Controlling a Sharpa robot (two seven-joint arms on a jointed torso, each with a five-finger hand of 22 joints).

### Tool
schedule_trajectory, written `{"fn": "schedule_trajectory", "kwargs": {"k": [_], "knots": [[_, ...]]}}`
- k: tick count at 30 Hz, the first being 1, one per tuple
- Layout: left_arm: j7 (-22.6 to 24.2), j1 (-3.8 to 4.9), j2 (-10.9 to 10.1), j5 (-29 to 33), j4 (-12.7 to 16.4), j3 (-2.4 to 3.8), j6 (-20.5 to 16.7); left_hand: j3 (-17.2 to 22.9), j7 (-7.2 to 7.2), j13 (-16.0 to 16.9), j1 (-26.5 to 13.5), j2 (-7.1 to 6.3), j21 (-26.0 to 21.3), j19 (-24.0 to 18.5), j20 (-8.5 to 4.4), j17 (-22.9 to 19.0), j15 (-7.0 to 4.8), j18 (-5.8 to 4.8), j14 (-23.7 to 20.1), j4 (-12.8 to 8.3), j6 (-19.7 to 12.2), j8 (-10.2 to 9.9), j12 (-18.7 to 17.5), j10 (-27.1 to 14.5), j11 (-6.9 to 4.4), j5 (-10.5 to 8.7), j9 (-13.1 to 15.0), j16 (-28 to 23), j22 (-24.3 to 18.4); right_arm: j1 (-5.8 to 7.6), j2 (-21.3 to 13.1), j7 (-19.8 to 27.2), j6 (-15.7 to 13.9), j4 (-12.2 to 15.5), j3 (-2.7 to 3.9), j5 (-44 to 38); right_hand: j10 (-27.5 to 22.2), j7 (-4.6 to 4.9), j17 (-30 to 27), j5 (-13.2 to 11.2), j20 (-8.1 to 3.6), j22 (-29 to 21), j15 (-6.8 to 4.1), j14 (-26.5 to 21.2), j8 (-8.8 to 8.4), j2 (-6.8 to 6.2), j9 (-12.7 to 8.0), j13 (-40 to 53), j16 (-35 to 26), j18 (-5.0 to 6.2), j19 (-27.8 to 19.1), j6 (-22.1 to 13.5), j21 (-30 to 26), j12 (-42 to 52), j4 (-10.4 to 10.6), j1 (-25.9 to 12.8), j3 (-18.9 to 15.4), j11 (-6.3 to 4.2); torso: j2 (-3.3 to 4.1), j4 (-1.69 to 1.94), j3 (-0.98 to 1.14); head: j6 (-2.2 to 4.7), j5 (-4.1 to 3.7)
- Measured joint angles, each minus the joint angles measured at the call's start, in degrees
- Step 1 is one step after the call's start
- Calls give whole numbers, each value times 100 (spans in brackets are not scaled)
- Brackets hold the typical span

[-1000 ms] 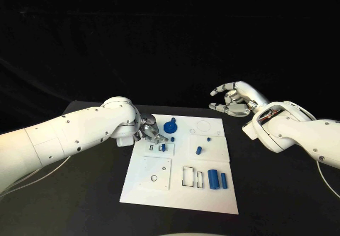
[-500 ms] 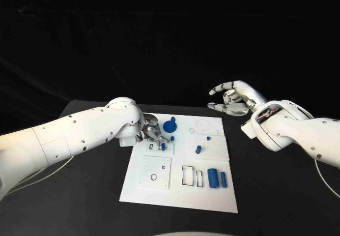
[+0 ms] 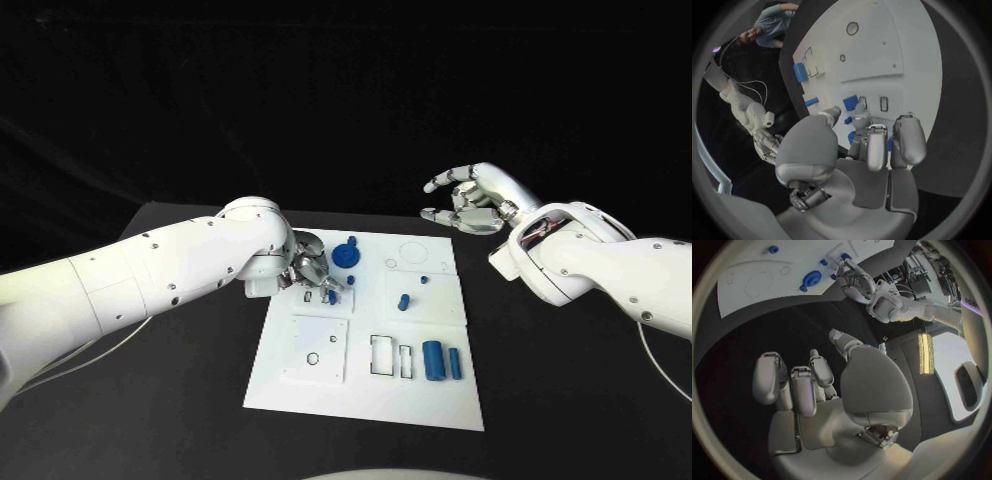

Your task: Assemble the parts on the task board

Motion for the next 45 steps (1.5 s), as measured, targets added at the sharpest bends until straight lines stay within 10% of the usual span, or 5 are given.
{"fn": "schedule_trajectory", "kwargs": {"k": [45], "knots": [[-7,-15,86,14,-111,-4,85,288,1,-60,372,63,44,0,0,-1,1,0,0,-23,-40,0,0,-53,12,0,45,0,58,-20,29,11,6,-14,-1,-20,0,-18,4,0,-21,-34,0,0,23,0,1,-24,-24,0,-20,18,-56,-17,39,0,7,0,-10,17,7,-52,-5]]}}
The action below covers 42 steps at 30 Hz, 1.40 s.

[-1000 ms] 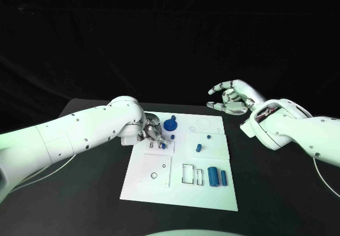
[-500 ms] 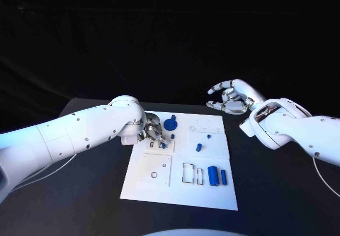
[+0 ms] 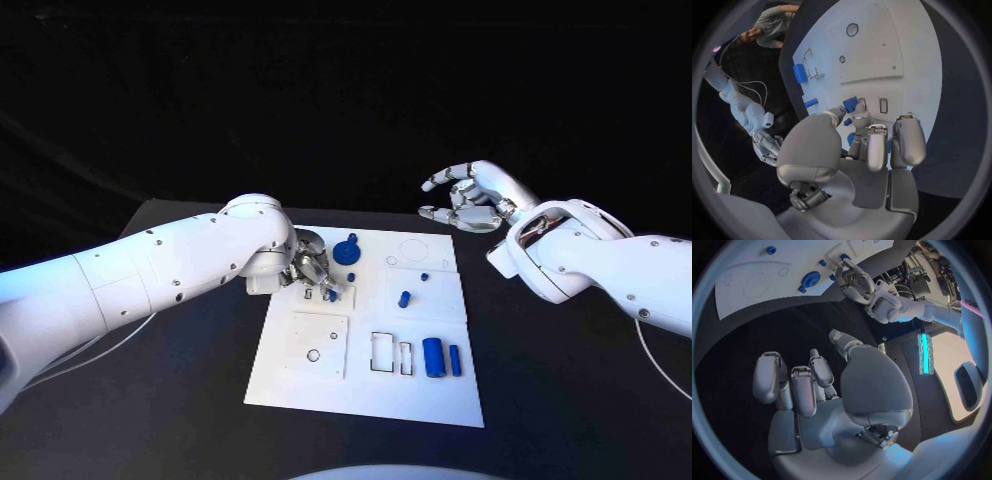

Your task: Assemble the parts on the task board

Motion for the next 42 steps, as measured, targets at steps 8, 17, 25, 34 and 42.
{"fn": "schedule_trajectory", "kwargs": {"k": [8,17,25,34,42], "knots": [[0,-5,13,15,-27,1,11,104,0,-1,74,-2,0,0,0,0,0,0,0,-9,0,-26,0,0,0,0,9,0,13,-4,4,4,-2,3,0,-79,0,0,-1,0,0,0,0,0,0,0,0,0,0,0,0,0,0,-7,15,0,-15,0,1,1,-3,-8,1],[10,3,19,103,-29,12,15,847,-19,-68,596,-5,23,0,0,0,-32,0,-9,-285,-61,-109,0,-53,-52,-24,18,0,27,-6,10,6,-3,3,0,-123,0,22,-1,0,0,-5,0,0,0,0,0,0,1,0,0,21,0,-7,15,0,-15,0,1,10,-3,-26,1],[11,-6,12,173,-35,4,17,1401,40,-210,749,-186,23,0,0,0,-33,0,-8,19,-148,-3,-83,-114,-10,0,31,0,38,-8,12,6,-3,1,-1,-126,0,21,-2,0,0,-6,0,0,0,0,0,0,1,0,0,21,0,-6,15,0,-15,0,-3,13,1,-30,1],[11,-18,-8,215,-32,0,12,1739,59,-239,523,-289,23,0,0,0,-32,0,-9,-222,-167,46,-85,-92,13,46,212,0,49,-9,11,7,-3,1,-1,-120,0,21,-2,0,0,-6,0,0,0,0,0,0,1,0,0,21,0,-6,15,0,-15,0,-3,13,3,-24,16],[25,-38,-171,256,122,21,-125,1739,59,-247,312,-425,44,0,0,0,-32,0,-9,-222,-164,100,-85,-67,29,716,414,0,79,-10,-1,10,-4,-2,-1,-109,0,21,-2,0,0,-5,0,0,0,0,0,1,1,0,0,21,0,-6,14,0,-15,0,-3,13,3,-17,16]]}}
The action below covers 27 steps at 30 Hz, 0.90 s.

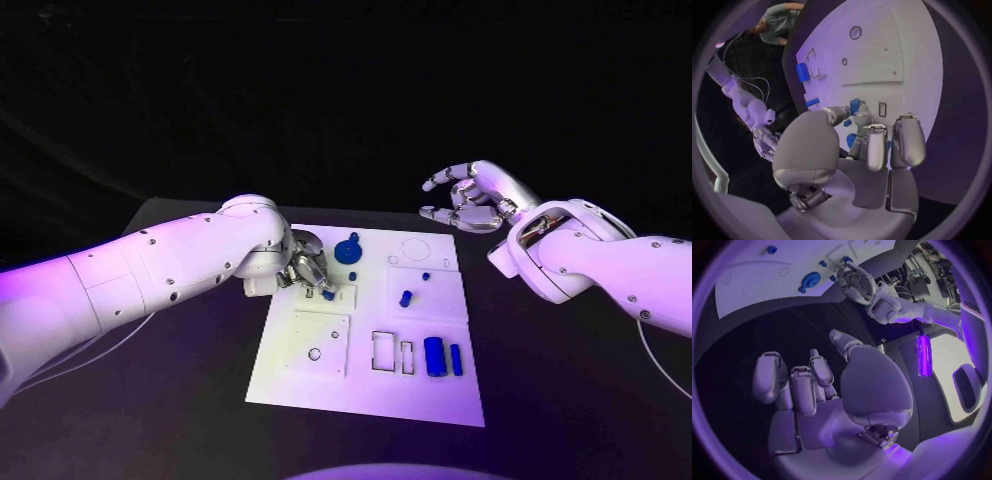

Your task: Assemble the parts on the task board

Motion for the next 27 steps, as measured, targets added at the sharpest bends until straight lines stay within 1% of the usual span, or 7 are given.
{"fn": "schedule_trajectory", "kwargs": {"k": [2,5,7,9,13,18,27], "knots": [[10,0,-66,19,76,7,-98,0,-8,19,-48,-13,0,0,0,0,0,0,0,0,53,0,24,62,-22,157,7,0,-4,0,-4,1,-1,-5,0,2,0,0,0,0,0,0,0,0,0,0,0,0,0,0,0,0,0,0,0,0,0,0,0,1,0,-3,-1],[28,-1,-154,47,191,13,-258,0,-22,10,-82,-38,0,0,0,0,0,0,0,0,67,1,24,71,-30,283,90,0,-9,-3,-8,2,-2,-13,0,6,0,0,0,0,0,0,0,0,0,0,0,0,0,0,0,0,0,0,0,0,0,0,-2,6,5,-7,-1],[44,-1,-225,68,291,16,-407,0,-51,-23,-150,-106,0,0,0,0,1,0,0,0,138,41,24,109,-66,527,124,0,-16,-7,-9,3,-3,-17,0,10,0,0,0,0,0,-5,0,0,0,0,0,0,0,0,0,0,0,0,0,0,0,0,-3,9,7,-9,-1],[59,-6,-273,79,355,19,-533,-17,-60,-64,-181,-137,0,0,0,0,1,0,0,-17,147,42,23,113,-70,697,156,0,-26,-13,-11,4,-4,-21,0,16,0,0,0,0,0,-6,0,0,0,0,0,0,0,0,0,0,0,0,0,0,0,0,-3,12,5,-11,-1],[86,-61,-360,85,488,21,-799,-16,-60,-127,-211,-167,0,-14,-14,0,1,0,-1,-17,188,43,-2,124,-80,938,167,0,-53,-31,-12,7,-4,-32,0,35,0,0,0,0,0,-6,0,0,0,0,0,0,0,0,0,0,0,0,0,0,0,0,-3,14,1,-19,-7],[104,-140,-390,41,569,18,-1007,-33,-70,-127,-211,-167,0,-23,-22,0,1,0,-1,-33,198,43,-1,143,-99,981,190,0,-66,-43,-11,11,-4,-40,0,68,0,0,-1,0,0,-13,0,0,22,0,0,0,0,0,0,0,-24,0,0,0,0,0,-5,13,1,-21,0],[115,-222,-385,-151,592,17,-1167,-33,-79,-120,-218,-173,0,-22,-22,0,1,0,-1,-33,209,43,-1,143,-99,981,190,0,-69,-52,-10,19,-3,-49,0,111,0,0,-1,0,0,-22,0,0,22,0,0,-8,0,0,0,0,-24,0,33,0,0,0,-7,2,-5,-24,19]]}}
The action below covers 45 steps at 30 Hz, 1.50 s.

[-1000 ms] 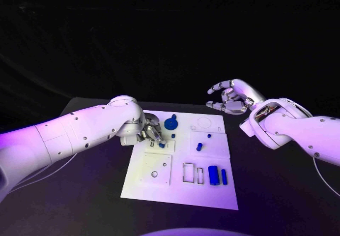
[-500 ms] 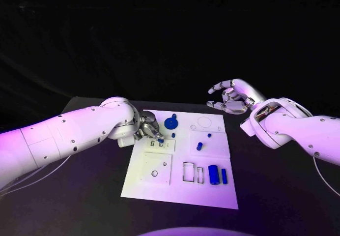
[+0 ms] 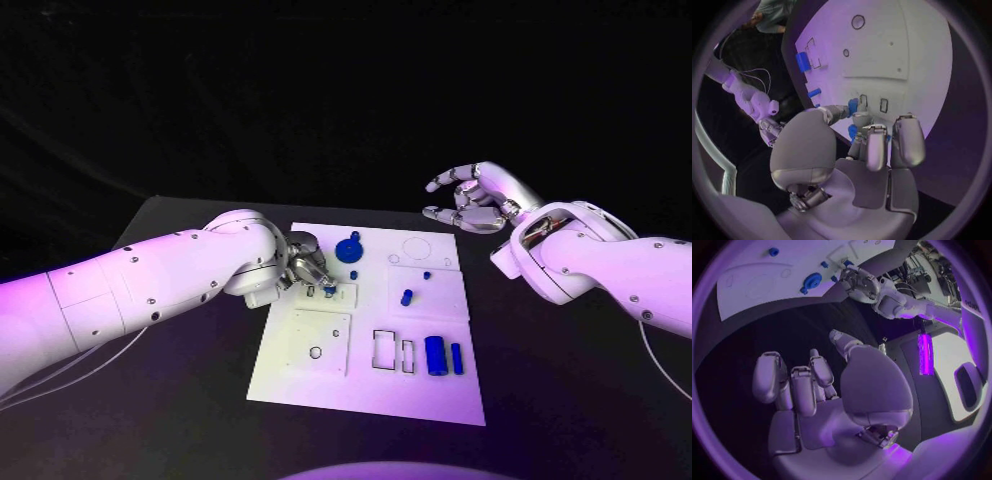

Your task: Assemble the parts on the task board

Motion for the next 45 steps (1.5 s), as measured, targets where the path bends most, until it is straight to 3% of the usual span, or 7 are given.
{"fn": "schedule_trajectory", "kwargs": {"k": [22,25,27,45], "knots": [[-18,-22,55,-399,-95,-9,134,-1,2,1,-38,-38,0,0,0,0,0,0,0,-2,-1,-4,0,18,18,33,-1,23,16,-6,16,10,0,-7,-1,28,-21,0,-1,0,-21,-6,0,0,0,0,-5,-14,0,0,-21,0,0,0,0,0,0,-21,12,-1,3,-9,19],[-20,-22,57,-423,-103,-8,174,-15,3,1,-39,-39,0,0,0,0,0,0,0,-16,-1,-9,0,18,18,33,-4,23,16,-7,17,12,0,-8,-1,29,-21,0,-1,0,-21,-6,0,0,0,0,-5,-14,0,0,-21,0,0,0,0,0,0,-21,11,-1,3,-14,18],[-20,-22,60,-436,-103,-7,208,152,3,1,-68,-68,0,0,0,0,0,0,0,-183,-1,-9,0,30,7,32,-11,23,16,-7,18,13,0,-9,-1,30,-21,0,-1,0,-21,-6,0,0,0,0,-5,-14,0,0,-21,0,0,0,-1,0,0,-21,11,-1,2,-20,18],[-21,-19,115,-475,-147,-12,360,156,-2,0,-66,-66,0,1,1,0,0,0,0,-187,3,12,0,39,-2,22,16,22,21,-11,23,16,0,-13,-1,33,-20,0,4,0,-21,-6,0,0,0,0,-4,-14,0,0,-20,0,0,0,-1,0,0,-20,7,-1,2,-23,24]]}}
